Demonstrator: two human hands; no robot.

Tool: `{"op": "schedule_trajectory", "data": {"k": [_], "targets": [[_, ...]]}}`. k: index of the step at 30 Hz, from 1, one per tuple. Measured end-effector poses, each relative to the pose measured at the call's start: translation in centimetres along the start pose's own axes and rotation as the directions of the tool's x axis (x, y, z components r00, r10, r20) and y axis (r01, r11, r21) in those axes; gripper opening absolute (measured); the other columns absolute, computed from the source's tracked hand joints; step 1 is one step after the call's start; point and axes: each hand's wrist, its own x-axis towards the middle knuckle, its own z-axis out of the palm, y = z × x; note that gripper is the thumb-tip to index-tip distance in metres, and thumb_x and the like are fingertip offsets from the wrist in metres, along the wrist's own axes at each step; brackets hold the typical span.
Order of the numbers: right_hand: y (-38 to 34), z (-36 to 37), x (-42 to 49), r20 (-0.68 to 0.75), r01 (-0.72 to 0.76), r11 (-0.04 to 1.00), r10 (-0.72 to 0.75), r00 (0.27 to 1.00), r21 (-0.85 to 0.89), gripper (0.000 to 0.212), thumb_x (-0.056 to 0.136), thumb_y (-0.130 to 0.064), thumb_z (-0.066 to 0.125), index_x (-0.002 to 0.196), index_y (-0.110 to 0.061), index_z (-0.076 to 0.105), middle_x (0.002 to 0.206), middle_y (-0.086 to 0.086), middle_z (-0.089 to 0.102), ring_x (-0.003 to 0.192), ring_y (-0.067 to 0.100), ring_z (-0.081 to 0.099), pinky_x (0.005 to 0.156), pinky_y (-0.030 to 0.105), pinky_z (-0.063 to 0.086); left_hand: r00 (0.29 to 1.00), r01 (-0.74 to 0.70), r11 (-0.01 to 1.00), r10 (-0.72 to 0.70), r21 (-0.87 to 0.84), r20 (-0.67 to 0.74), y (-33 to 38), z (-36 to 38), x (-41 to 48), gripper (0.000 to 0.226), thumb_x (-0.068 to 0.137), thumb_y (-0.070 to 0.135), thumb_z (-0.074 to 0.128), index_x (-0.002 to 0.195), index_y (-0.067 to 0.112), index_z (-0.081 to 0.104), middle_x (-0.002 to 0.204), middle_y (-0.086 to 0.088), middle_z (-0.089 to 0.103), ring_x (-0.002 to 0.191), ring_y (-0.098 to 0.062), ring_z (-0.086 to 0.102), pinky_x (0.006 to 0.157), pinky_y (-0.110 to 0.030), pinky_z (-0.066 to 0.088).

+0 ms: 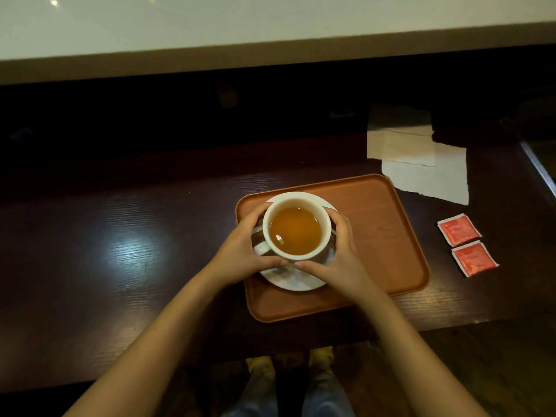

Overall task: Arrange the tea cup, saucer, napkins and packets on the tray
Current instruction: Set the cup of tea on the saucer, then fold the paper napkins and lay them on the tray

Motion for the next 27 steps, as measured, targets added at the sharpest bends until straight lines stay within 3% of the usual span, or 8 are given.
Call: {"op": "schedule_trajectory", "data": {"k": [5, 7, 10, 14, 18, 20, 24, 27], "targets": [[0.4, -0.2, -0.1, 0.074, -0.041, 0.998, 0.044, 0.996, -0.041, 0.106, 0.054, -0.057, 0.076, 0.131, -0.055, 0.004, 0.131, -0.039, 0.015, 0.125, -0.017, 0.019, 0.091, 0.001, 0.028, 0.997, -0.016, 0.998, 0.012, 0.058, 0.08, 0.5, -0.3, -0.4, 0.104, 0.059, 0.053, 0.077, 0.142, 0.035, 0.017, 0.144, 0.017, 0.032, 0.131, 0.001, 0.033, 0.103, -0.014, 0.034], [0.7, -1.0, -0.2, 0.127, -0.072, 0.997, 0.077, 0.989, -0.043, 0.112, 0.058, -0.051, 0.078, 0.137, -0.049, -0.001, 0.133, -0.037, 0.008, 0.129, -0.009, 0.018, 0.096, 0.012, 0.027, 0.998, 0.041, 0.994, -0.044, 0.098, 0.033, 1.0, -0.9, -0.3, 0.11, 0.057, 0.064, 0.068, 0.144, 0.032, 0.008, 0.15, 0.009, 0.023, 0.136, -0.005, 0.027, 0.108, -0.024, 0.029], [0.6, -3.6, -0.1, 0.164, -0.073, 0.994, 0.086, 0.983, -0.086, 0.105, 0.065, -0.043, 0.077, 0.137, -0.05, 0.0, 0.135, -0.037, 0.006, 0.124, -0.012, 0.017, 0.096, 0.012, 0.026, 0.999, -0.003, 0.983, 0.012, 0.183, -0.045, 3.1, -2.0, 0.9, 0.094, 0.064, 0.066, 0.058, 0.141, 0.04, 0.012, 0.153, 0.001, 0.02, 0.14, -0.012, 0.022, 0.115, -0.04, 0.024], [0.2, -8.3, 0.6, 0.007, -0.07, 0.989, 0.072, 0.997, -0.131, 0.079, 0.077, -0.036, 0.069, 0.14, -0.034, 0.021, 0.14, -0.019, 0.019, 0.12, -0.01, 0.025, 0.086, -0.006, 0.024, 0.975, -0.21, 0.896, 0.222, 0.392, 0.015, 7.4, -2.3, 4.8, 0.081, 0.075, 0.057, 0.057, 0.142, 0.026, 0.025, 0.144, 0.005, 0.032, 0.134, -0.006, 0.026, 0.111, -0.027, 0.023], [1.3, -13.4, 2.2, -0.176, -0.145, 0.987, 0.131, 0.976, -0.069, 0.051, 0.085, -0.029, 0.061, 0.132, -0.028, 0.04, 0.139, -0.005, 0.039, 0.121, 0.01, 0.042, 0.093, 0.022, 0.037, 0.943, -0.332, 0.783, 0.298, 0.526, 0.15, 10.6, 0.9, 10.1, 0.069, 0.082, 0.042, 0.062, 0.14, 0.017, 0.034, 0.146, -0.005, 0.038, 0.135, -0.014, 0.028, 0.107, -0.021, 0.019], [2.2, -15.9, 3.5, -0.277, -0.162, 0.981, 0.128, 0.952, -0.104, 0.044, 0.086, -0.024, 0.06, 0.128, -0.021, 0.046, 0.137, 0.002, 0.046, 0.12, 0.015, 0.045, 0.094, 0.026, 0.038, 0.942, -0.334, 0.747, 0.282, 0.574, 0.181, 11.5, 3.5, 12.9, 0.065, 0.084, 0.041, 0.06, 0.139, 0.016, 0.035, 0.146, -0.006, 0.038, 0.135, -0.018, 0.029, 0.106, -0.023, 0.02], [4.2, -19.9, 6.5, -0.352, -0.158, 0.94, 0.044, 0.935, -0.304, 0.037, 0.086, -0.022, 0.058, 0.122, -0.013, 0.054, 0.13, 0.01, 0.053, 0.121, 0.024, 0.045, 0.102, 0.039, 0.04, 0.95, -0.313, 0.737, 0.236, 0.599, 0.206, 12.1, 8.6, 17.8, 0.06, 0.087, 0.036, 0.057, 0.138, 0.015, 0.036, 0.145, -0.007, 0.04, 0.135, -0.022, 0.031, 0.109, -0.032, 0.026], [5.8, -21.8, 8.9, -0.328, -0.146, 0.862, -0.024, 0.944, -0.485, 0.038, 0.085, -0.021, 0.06, 0.121, -0.011, 0.056, 0.129, 0.013, 0.055, 0.124, 0.03, 0.039, 0.103, 0.038, 0.033, 0.959, -0.279, 0.723, 0.171, 0.632, 0.227, 11.7, 11.4, 21.0, 0.058, 0.088, 0.035, 0.056, 0.138, 0.013, 0.036, 0.145, -0.008, 0.04, 0.135, -0.024, 0.031, 0.109, -0.037, 0.028]]}}
